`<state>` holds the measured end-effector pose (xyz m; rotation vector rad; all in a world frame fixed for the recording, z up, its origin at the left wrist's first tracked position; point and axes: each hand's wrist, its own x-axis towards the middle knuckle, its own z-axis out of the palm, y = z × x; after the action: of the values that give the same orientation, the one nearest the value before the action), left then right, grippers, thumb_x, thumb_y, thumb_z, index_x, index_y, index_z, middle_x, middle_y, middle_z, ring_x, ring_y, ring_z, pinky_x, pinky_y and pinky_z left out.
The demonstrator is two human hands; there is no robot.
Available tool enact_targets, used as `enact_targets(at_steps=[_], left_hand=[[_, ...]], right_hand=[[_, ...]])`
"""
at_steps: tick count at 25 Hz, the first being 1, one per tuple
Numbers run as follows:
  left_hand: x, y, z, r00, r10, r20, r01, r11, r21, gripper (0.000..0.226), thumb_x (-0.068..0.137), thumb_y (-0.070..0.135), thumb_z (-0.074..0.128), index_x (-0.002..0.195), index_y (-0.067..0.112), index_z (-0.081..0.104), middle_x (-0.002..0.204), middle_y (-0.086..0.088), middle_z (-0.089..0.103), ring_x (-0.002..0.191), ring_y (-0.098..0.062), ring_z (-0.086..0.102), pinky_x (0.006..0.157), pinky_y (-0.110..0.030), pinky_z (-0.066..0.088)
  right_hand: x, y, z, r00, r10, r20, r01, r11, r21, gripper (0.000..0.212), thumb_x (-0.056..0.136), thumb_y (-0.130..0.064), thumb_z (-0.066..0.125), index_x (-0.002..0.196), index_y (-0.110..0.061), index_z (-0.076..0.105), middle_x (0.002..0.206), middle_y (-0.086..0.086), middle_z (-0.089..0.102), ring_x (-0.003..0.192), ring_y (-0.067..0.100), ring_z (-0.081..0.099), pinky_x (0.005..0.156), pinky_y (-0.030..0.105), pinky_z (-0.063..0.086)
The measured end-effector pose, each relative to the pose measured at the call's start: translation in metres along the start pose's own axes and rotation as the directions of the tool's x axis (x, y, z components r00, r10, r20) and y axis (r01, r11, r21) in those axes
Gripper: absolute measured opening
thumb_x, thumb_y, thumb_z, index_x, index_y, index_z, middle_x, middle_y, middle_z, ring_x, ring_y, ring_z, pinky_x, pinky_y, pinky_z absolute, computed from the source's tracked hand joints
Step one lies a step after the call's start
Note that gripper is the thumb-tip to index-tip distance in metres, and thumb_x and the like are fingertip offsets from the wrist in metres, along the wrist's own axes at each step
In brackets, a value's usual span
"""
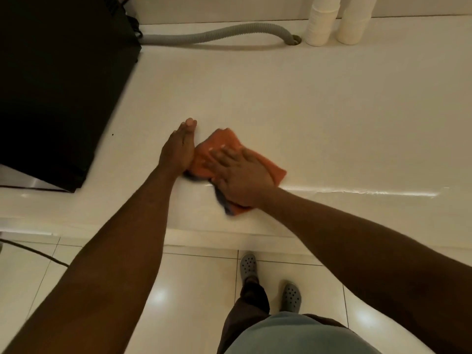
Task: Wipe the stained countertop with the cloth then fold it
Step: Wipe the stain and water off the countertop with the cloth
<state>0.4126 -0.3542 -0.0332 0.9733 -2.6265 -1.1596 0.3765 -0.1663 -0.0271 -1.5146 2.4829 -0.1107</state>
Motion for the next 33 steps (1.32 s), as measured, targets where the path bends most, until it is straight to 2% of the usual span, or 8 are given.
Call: enact_targets(at_steps=[4, 8, 11, 18, 21, 24, 29, 33], left_hand=[[-0.018, -0.010, 0.003, 0.997, 0.075, -0.012, -0.072, 0.984, 0.160, 0.060, 0.101, 0.051, 0.020, 0.149, 0.020, 0.033, 0.158, -0.003, 0.030, 0.147, -0.017, 0.023, 0.122, -0.035, 0.014], [-0.033, -0.019, 0.013, 0.986, 0.162, 0.031, -0.157, 0.859, 0.488, 0.054, 0.104, 0.029, 0.027, 0.153, 0.008, 0.018, 0.163, -0.011, 0.012, 0.150, -0.026, 0.011, 0.121, -0.036, 0.007], [-0.043, -0.011, 0.027, 0.989, 0.147, 0.005, -0.129, 0.848, 0.514, 0.054, 0.104, 0.026, 0.024, 0.153, 0.006, 0.015, 0.163, -0.012, 0.009, 0.151, -0.026, 0.008, 0.122, -0.037, 0.006], [-0.060, 0.022, 0.059, 0.987, 0.157, 0.016, -0.145, 0.857, 0.495, 0.055, 0.104, 0.029, 0.026, 0.152, 0.005, 0.018, 0.162, -0.013, 0.012, 0.150, -0.028, 0.010, 0.122, -0.040, 0.010], [-0.072, 0.043, 0.081, 0.983, 0.180, 0.034, -0.173, 0.847, 0.503, 0.056, 0.103, 0.029, 0.028, 0.152, 0.003, 0.017, 0.162, -0.014, 0.012, 0.150, -0.028, 0.010, 0.121, -0.041, 0.010], [-0.081, 0.060, 0.099, 0.978, 0.203, 0.038, -0.193, 0.831, 0.522, 0.058, 0.102, 0.030, 0.029, 0.151, 0.002, 0.018, 0.162, -0.016, 0.012, 0.150, -0.030, 0.011, 0.121, -0.042, 0.011], [-0.081, 0.084, 0.126, 0.976, 0.208, 0.070, -0.212, 0.810, 0.546, 0.064, 0.102, 0.040, 0.025, 0.152, 0.004, 0.013, 0.163, -0.013, 0.008, 0.151, -0.027, 0.007, 0.122, -0.040, 0.009], [-0.083, 0.094, 0.140, 0.969, 0.234, 0.075, -0.237, 0.805, 0.543, 0.066, 0.101, 0.045, 0.024, 0.152, 0.005, 0.014, 0.163, -0.011, 0.008, 0.151, -0.026, 0.007, 0.121, -0.039, 0.008]], right_hand=[[-0.065, 0.000, 0.009, 0.969, -0.243, 0.044, 0.245, 0.969, -0.044, 0.052, 0.102, -0.047, 0.018, 0.152, -0.036, 0.012, 0.163, -0.007, 0.008, 0.150, 0.017, 0.000, 0.119, 0.044, -0.002], [-0.106, 0.063, 0.010, 0.997, 0.064, -0.033, -0.063, 0.998, 0.028, 0.053, 0.102, -0.047, 0.015, 0.153, -0.036, 0.008, 0.163, -0.008, 0.006, 0.150, 0.015, 0.000, 0.121, 0.044, 0.001], [-0.098, 0.073, 0.008, 0.957, 0.279, -0.081, -0.272, 0.959, 0.082, 0.054, 0.101, -0.043, 0.018, 0.153, -0.034, 0.012, 0.164, -0.006, 0.008, 0.150, 0.017, 0.002, 0.120, 0.044, 0.002], [-0.156, 0.089, 0.012, 0.988, 0.093, -0.121, -0.095, 0.995, -0.018, 0.054, 0.100, -0.039, 0.026, 0.152, -0.025, 0.021, 0.162, -0.002, 0.017, 0.149, 0.020, 0.013, 0.120, 0.046, 0.011], [-0.187, 0.185, 0.009, 0.921, 0.298, -0.251, -0.320, 0.946, -0.053, 0.057, 0.096, -0.036, 0.021, 0.146, -0.016, 0.038, 0.156, 0.009, 0.035, 0.145, 0.028, 0.029, 0.118, 0.048, 0.022], [-0.182, 0.225, -0.003, 0.769, 0.609, -0.192, -0.579, 0.792, 0.192, 0.055, 0.100, -0.041, 0.016, 0.153, -0.026, 0.019, 0.163, 0.001, 0.015, 0.150, 0.023, 0.011, 0.121, 0.045, 0.007], [-0.217, 0.154, 0.016, 0.947, 0.288, -0.146, -0.280, 0.957, 0.072, 0.054, 0.102, -0.045, 0.015, 0.153, -0.030, 0.009, 0.163, -0.005, 0.006, 0.150, 0.016, 0.004, 0.121, 0.043, 0.004], [-0.292, 0.221, 0.013, 0.929, 0.313, -0.196, -0.319, 0.948, 0.002, 0.055, 0.101, -0.044, 0.019, 0.153, -0.024, 0.021, 0.161, -0.001, 0.010, 0.148, 0.015, 0.007, 0.120, 0.037, 0.002]])
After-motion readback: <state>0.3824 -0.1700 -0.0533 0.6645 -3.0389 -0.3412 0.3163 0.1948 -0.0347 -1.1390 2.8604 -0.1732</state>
